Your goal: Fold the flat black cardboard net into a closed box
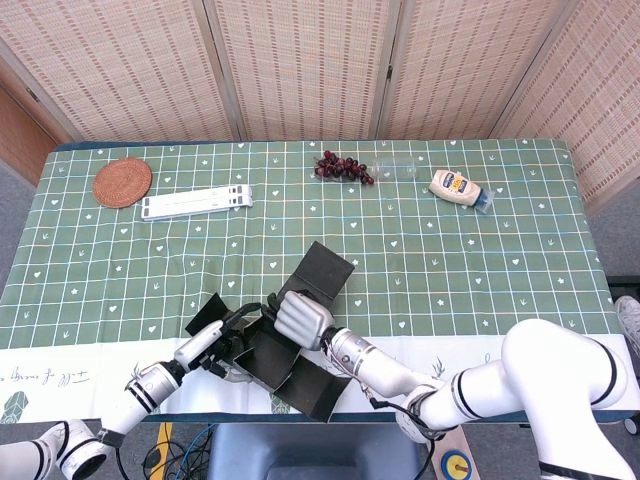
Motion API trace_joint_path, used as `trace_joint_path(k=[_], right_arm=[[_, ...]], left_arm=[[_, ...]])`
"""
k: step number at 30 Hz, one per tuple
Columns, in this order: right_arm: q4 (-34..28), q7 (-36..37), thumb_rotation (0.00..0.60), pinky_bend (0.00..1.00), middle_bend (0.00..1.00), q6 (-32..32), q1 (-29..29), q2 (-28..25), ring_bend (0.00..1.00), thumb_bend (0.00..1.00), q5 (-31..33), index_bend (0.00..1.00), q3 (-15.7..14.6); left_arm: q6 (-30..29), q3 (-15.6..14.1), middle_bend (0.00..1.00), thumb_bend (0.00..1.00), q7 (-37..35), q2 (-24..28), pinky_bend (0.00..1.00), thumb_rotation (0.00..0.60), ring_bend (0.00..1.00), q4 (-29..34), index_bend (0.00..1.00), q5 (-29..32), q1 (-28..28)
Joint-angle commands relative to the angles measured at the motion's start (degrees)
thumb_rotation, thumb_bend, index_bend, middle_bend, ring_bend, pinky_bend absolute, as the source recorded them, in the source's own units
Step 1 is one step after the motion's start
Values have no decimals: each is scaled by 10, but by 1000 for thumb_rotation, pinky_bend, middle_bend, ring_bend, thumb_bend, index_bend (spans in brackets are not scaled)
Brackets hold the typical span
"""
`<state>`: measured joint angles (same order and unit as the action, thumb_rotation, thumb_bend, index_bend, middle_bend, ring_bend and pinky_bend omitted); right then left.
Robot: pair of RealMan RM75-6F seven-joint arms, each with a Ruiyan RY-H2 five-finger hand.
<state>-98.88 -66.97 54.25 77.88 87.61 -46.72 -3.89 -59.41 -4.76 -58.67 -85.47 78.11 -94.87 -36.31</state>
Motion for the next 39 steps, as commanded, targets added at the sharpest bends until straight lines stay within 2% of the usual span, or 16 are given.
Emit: trace_joint_path(k=[1, 16, 25, 39], right_arm=[[-2, -1, 600, 962, 370, 1, -2, 0, 835, 416, -9, 339, -2], [-6, -14, 600, 962, 372, 3, -7, 1, 835, 416, -55, 341, -4], [-9, -14, 600, 962, 376, 1, -11, 3, 835, 416, -79, 341, 0], [-4, -2, 600, 962, 378, -1, -22, 7, 835, 416, -111, 341, 12]], left_arm=[[-2, -5, 0, 103, -12, -1, 851, 600, 534, -6, 22, -4, -2], [-11, -30, 0, 104, -93, 1, 851, 600, 537, -20, 45, -26, -18], [-19, -43, 2, 103, -141, 2, 849, 600, 537, -29, 98, -38, -27], [-22, -57, 163, 103, -175, -3, 848, 600, 543, -46, 202, -42, -38]])
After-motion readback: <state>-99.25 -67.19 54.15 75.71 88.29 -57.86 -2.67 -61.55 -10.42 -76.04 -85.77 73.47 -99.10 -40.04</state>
